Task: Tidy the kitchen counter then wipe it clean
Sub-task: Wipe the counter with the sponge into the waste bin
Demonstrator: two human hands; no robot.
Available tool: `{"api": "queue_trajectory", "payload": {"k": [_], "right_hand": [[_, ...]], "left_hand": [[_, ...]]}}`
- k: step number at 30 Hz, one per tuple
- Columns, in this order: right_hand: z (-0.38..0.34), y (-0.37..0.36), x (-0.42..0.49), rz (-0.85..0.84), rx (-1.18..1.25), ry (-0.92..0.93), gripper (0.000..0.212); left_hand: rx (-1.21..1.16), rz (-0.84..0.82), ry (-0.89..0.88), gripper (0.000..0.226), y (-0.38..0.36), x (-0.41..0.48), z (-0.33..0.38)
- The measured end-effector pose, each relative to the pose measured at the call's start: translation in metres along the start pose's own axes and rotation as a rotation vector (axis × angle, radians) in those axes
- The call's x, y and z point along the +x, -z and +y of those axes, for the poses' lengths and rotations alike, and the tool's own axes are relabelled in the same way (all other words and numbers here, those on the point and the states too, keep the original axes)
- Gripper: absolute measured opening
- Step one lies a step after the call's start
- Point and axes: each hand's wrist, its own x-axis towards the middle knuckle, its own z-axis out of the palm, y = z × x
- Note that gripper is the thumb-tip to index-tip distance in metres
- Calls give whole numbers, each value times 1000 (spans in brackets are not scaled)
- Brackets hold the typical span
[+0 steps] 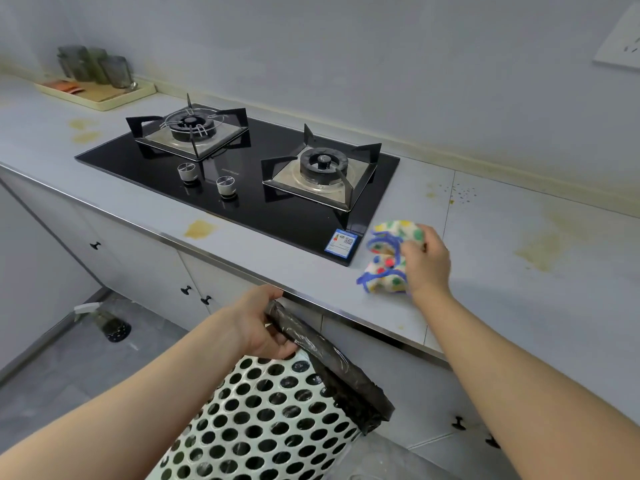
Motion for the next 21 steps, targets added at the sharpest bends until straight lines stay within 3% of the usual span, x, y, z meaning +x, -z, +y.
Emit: {"api": "queue_trajectory", "payload": {"k": [2, 4, 7, 12, 16, 18, 21], "right_hand": [[21, 20, 6, 68, -348, -55, 34], [46, 34, 2, -9, -696, -92, 38], [68, 35, -21, -90, -921, -20, 37], [53, -8, -67, -315, -713, 111, 27], [30, -37, -89, -512, -228, -81, 26], [27, -38, -85, -402, -170, -91, 29], [20, -26, -66, -54, -135, -92, 29]], "left_hand": [[6, 1, -6, 15, -3, 1, -5], [14, 8, -11, 15, -8, 0, -10], [35, 14, -11, 17, -16, -2, -16], [60, 38, -6, 22, -24, -5, -20], [50, 38, 1, 23, -20, -9, -17], [44, 48, -3, 24, -17, -11, -15], [38, 79, -23, 26, -18, -15, -16]]}}
